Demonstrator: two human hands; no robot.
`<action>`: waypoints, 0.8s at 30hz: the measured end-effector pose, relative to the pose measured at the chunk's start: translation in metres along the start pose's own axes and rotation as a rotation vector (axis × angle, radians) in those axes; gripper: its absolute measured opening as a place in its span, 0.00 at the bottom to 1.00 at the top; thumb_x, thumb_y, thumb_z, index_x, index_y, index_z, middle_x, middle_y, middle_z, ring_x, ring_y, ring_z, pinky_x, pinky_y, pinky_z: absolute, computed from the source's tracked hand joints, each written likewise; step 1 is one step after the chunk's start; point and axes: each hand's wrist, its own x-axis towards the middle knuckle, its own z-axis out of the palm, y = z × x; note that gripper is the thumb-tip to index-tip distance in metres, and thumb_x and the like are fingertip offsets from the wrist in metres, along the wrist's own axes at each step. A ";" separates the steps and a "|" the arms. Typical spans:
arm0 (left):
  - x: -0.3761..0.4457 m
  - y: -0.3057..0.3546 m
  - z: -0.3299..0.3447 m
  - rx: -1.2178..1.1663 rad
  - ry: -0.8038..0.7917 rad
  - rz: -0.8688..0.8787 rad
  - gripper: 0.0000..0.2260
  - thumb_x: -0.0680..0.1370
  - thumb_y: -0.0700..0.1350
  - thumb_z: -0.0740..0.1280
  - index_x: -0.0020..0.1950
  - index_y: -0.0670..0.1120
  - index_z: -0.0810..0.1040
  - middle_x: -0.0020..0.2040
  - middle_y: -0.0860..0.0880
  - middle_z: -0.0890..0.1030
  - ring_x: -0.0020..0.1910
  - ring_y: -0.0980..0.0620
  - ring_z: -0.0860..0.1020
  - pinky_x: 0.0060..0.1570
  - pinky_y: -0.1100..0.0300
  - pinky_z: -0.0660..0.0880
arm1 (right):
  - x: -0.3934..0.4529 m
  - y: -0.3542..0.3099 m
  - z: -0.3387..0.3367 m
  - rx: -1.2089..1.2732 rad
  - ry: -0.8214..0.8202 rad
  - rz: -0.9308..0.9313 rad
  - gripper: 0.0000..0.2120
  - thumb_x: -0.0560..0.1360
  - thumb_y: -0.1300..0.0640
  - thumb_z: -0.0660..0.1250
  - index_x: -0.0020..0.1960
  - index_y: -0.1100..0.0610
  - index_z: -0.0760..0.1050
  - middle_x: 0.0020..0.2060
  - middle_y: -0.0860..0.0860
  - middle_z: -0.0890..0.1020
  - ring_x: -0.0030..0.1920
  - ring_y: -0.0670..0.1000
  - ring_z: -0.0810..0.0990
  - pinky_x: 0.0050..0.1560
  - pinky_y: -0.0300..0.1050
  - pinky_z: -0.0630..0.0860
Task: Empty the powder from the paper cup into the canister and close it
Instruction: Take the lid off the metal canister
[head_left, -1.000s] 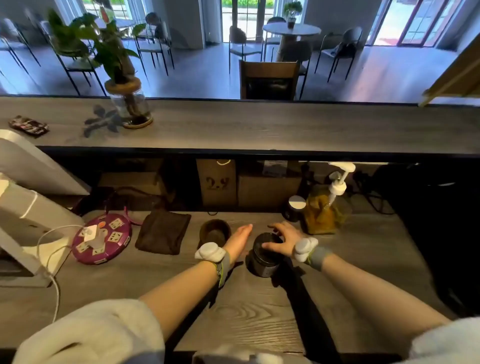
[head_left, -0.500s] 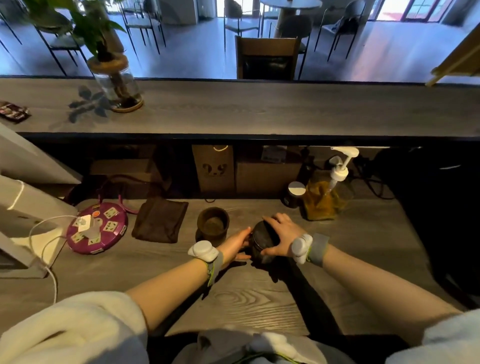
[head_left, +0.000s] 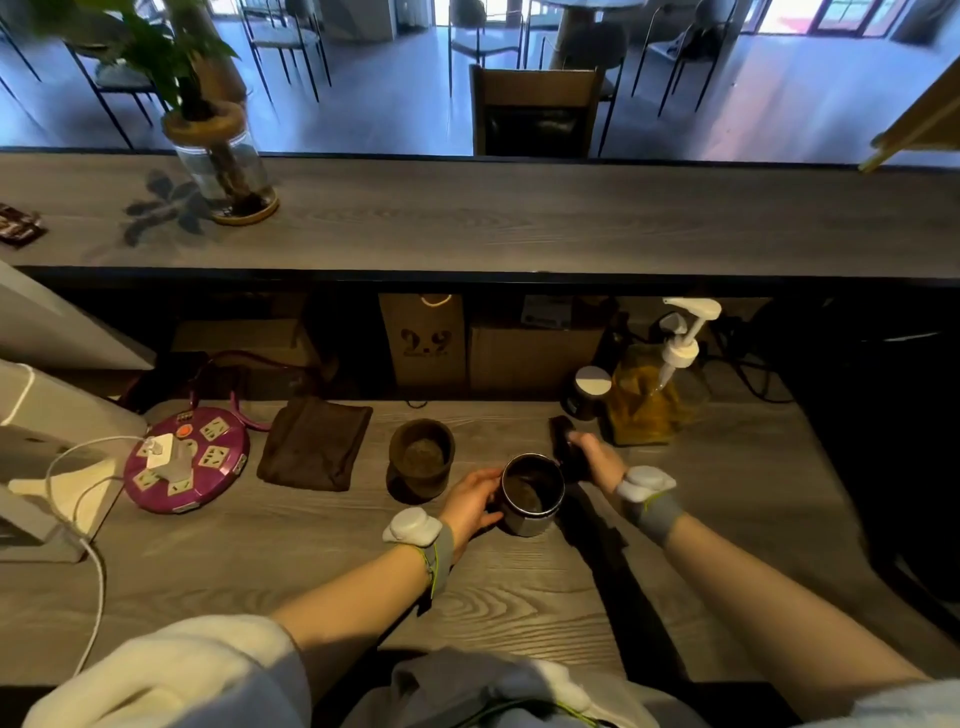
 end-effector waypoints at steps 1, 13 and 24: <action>0.001 -0.001 0.001 -0.005 0.013 -0.004 0.13 0.79 0.40 0.59 0.63 0.43 0.73 0.53 0.44 0.74 0.56 0.50 0.73 0.60 0.51 0.72 | 0.006 0.005 -0.004 0.142 0.032 0.084 0.19 0.77 0.49 0.59 0.61 0.61 0.73 0.61 0.62 0.77 0.57 0.58 0.76 0.57 0.51 0.74; 0.008 0.001 0.002 0.002 0.046 -0.052 0.08 0.78 0.40 0.61 0.56 0.46 0.75 0.56 0.43 0.76 0.60 0.48 0.74 0.58 0.52 0.73 | 0.018 0.057 -0.043 0.347 0.081 0.431 0.28 0.75 0.35 0.55 0.63 0.56 0.67 0.59 0.62 0.77 0.32 0.60 0.83 0.22 0.44 0.79; 0.007 0.013 0.002 0.014 0.010 -0.065 0.15 0.79 0.44 0.60 0.64 0.44 0.74 0.62 0.41 0.77 0.62 0.46 0.75 0.51 0.55 0.74 | 0.031 0.054 -0.047 0.090 0.205 0.421 0.35 0.77 0.38 0.53 0.71 0.65 0.62 0.70 0.63 0.69 0.65 0.65 0.72 0.61 0.61 0.72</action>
